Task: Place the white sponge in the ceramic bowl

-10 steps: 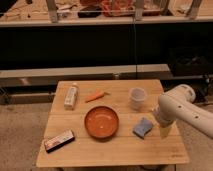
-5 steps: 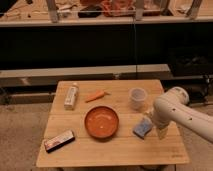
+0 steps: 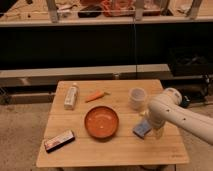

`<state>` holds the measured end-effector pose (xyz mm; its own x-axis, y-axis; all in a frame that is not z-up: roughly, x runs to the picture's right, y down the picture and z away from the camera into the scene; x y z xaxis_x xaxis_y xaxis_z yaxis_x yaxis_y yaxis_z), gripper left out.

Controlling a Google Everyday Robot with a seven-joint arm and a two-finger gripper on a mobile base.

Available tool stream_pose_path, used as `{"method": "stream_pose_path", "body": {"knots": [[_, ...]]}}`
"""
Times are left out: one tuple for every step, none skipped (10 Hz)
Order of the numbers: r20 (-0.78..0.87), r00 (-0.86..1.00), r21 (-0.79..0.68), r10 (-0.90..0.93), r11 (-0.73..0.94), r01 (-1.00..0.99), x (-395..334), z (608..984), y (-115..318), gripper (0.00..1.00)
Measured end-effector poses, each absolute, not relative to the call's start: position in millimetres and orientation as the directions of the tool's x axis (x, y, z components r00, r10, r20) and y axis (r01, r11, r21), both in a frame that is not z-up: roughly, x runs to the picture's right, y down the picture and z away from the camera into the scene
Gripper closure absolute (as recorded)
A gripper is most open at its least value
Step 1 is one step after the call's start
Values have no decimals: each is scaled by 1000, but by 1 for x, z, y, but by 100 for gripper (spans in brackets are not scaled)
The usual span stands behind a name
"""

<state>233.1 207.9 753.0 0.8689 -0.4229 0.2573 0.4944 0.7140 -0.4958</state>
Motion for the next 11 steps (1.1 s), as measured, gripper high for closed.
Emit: {"method": "stream_pose_path", "body": {"knots": [[263,858,-493,-440,703,512,231,755,209,20],[272,844,-489,-462,689,535,226,759,208,20],[277,834,-487,-477,679,550,225,761,209,20],[282,826,-485,-487,671,561,224,762,210,20],[287,817,-484,-500,660,574,224,763,211,20],[297,798,-477,-525,642,600,222,766,212,20],[306,784,-471,-540,630,618,219,770,213,20],[313,773,-466,-552,620,631,218,772,214,20],[321,760,-461,-565,607,647,219,774,215,20],[328,750,-459,-575,597,658,219,777,218,20],[337,738,-454,-585,586,671,218,780,219,20]]}}
